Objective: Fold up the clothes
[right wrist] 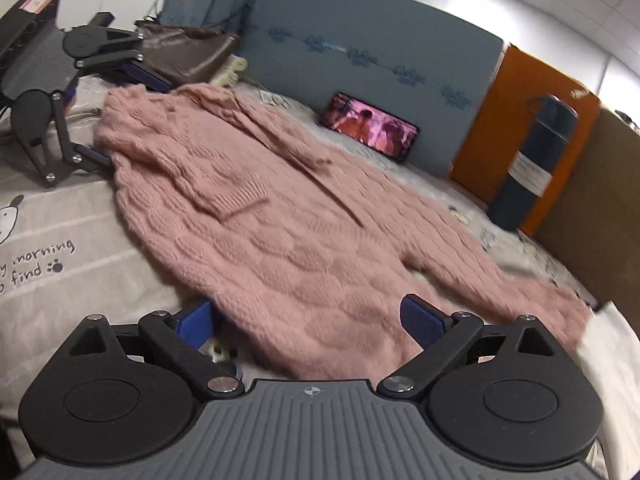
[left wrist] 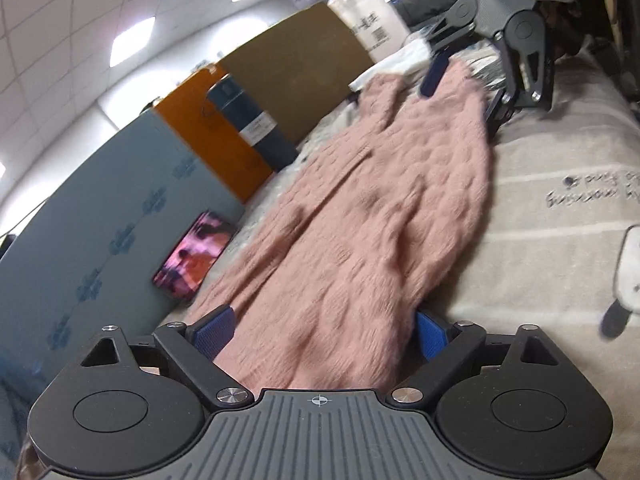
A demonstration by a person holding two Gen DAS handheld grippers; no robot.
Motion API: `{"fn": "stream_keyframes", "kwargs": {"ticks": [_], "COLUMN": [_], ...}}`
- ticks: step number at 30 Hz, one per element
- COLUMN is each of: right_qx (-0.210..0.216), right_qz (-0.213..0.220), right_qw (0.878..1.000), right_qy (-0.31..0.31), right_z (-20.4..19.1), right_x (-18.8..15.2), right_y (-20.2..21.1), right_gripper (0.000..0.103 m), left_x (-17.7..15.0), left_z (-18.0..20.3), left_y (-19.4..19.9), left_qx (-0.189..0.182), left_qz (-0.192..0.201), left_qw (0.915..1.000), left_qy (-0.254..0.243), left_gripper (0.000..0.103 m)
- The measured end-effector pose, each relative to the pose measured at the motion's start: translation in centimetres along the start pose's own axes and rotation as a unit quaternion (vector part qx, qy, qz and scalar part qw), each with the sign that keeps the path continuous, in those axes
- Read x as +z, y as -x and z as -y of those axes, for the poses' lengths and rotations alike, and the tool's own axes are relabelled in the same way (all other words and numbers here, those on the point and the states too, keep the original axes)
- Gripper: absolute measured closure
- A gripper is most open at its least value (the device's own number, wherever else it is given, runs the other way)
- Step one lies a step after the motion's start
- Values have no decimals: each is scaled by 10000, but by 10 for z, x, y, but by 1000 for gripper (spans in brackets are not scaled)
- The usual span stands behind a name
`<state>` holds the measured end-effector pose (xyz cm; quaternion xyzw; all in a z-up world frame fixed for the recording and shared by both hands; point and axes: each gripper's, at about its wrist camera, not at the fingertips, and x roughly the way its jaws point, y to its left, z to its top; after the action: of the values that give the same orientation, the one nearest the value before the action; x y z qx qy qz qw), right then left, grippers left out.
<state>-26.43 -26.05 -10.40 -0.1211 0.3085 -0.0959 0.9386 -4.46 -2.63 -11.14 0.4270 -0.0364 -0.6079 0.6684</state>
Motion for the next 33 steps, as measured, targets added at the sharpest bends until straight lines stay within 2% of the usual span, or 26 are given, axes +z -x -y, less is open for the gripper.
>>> {"fn": "stream_keyframes", "kwargs": {"ticks": [1, 3, 4, 5, 6, 8, 10, 14, 16, 20, 22, 24, 26, 27, 29, 30, 33], "right_qx": [-32, -208, -271, -268, -212, -31, 75, 60, 84, 117, 140, 145, 31, -26, -149, -214, -455], "right_qz": [29, 62, 99, 179, 275, 495, 822, 1169, 1101, 937, 820, 706, 614, 568, 487, 459, 420], "right_qw": [10000, 9996, 9991, 9984, 9975, 9954, 9928, 9894, 9904, 9922, 9931, 9938, 9941, 9941, 9937, 9931, 9903], "right_qy": [3, -174, -299, -466, -621, -816, -870, -854, -832, -812, -826, -846, -897, -922, -999, -1053, -1247], "right_z": [1, 11, 18, 26, 33, 45, 56, 83, 96, 120, 126, 133, 136, 137, 141, 143, 151], "right_x": [0, -3, -6, -8, -9, -10, -5, 18, 27, 43, 45, 46, 45, 44, 40, 36, 26], "right_y": [0, 4, 7, 10, 13, 16, 18, 6, -7, -34, -46, -58, -67, -71, -76, -76, -69], "right_gripper": [9, 20, 28, 41, 49, 77, 86, 90, 90, 90, 90, 90, 89, 86, 76, 75, 61], "left_x": [-3, -11, -15, -19, -20, -22, -20, -16, -15, -20, -22, -25, -27, -27, -30, -33, -43], "left_z": [-3, -11, -15, -20, -25, -34, -44, -75, -94, -119, -127, -134, -136, -136, -133, -134, -141], "left_y": [1, 4, 6, 8, 9, 9, 6, -9, -20, -48, -58, -67, -75, -79, -82, -84, -83], "left_qx": [99, 228, 258, 289, 335, 397, 427, 380, 211, -107, -89, -41, 163, 291, 551, 628, 661], "left_qz": [-90, -199, -221, -243, -179, 9, 172, 369, 384, 161, 69, -3, -101, -157, -197, -205, 5], "left_qw": [9999, 9994, 9990, 9985, 9979, 9962, 9939, 9889, 9846, 9760, 9732, 9701, 9654, 9625, 9594, 9565, 9412], "left_qy": [17, 168, 277, 385, 526, 781, 1001, 1392, 1692, 2169, 2295, 2427, 2602, 2692, 2758, 2841, 3312], "left_gripper": [15, 25, 50, 79, 84, 85, 86, 86, 86, 86, 85, 80, 67, 64, 49, 47, 34]}}
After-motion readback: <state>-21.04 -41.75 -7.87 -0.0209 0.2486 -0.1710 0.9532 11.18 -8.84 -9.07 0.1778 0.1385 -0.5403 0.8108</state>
